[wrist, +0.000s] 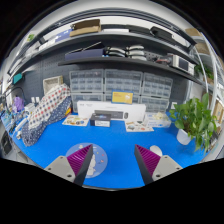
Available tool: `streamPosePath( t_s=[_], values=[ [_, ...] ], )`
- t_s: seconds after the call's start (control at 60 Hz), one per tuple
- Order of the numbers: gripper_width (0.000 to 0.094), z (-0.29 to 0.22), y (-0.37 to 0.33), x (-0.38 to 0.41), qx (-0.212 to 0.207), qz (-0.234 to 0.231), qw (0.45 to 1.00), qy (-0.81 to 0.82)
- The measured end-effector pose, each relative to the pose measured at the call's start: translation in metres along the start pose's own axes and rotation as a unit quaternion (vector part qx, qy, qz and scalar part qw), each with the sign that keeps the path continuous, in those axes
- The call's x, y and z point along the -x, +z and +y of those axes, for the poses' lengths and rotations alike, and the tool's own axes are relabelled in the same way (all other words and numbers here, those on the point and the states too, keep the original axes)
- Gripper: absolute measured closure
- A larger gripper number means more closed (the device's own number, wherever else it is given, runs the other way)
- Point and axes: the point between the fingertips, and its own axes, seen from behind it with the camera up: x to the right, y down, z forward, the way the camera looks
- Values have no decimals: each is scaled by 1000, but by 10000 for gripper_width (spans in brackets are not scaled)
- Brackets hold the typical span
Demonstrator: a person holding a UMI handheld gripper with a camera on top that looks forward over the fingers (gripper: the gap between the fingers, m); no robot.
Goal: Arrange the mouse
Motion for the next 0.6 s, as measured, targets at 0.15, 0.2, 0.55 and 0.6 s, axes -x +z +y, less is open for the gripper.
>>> streamPosePath(
  t_s=[0.15,0.2,0.55,0.6],
  values=[
    [82,51,23,-24,30,12,999,-7],
    [85,71,33,-35,42,15,999,-8],
    [91,158,83,-159,114,67,991,0],
    [97,161,93,-176,119,75,990,-1]
  ],
)
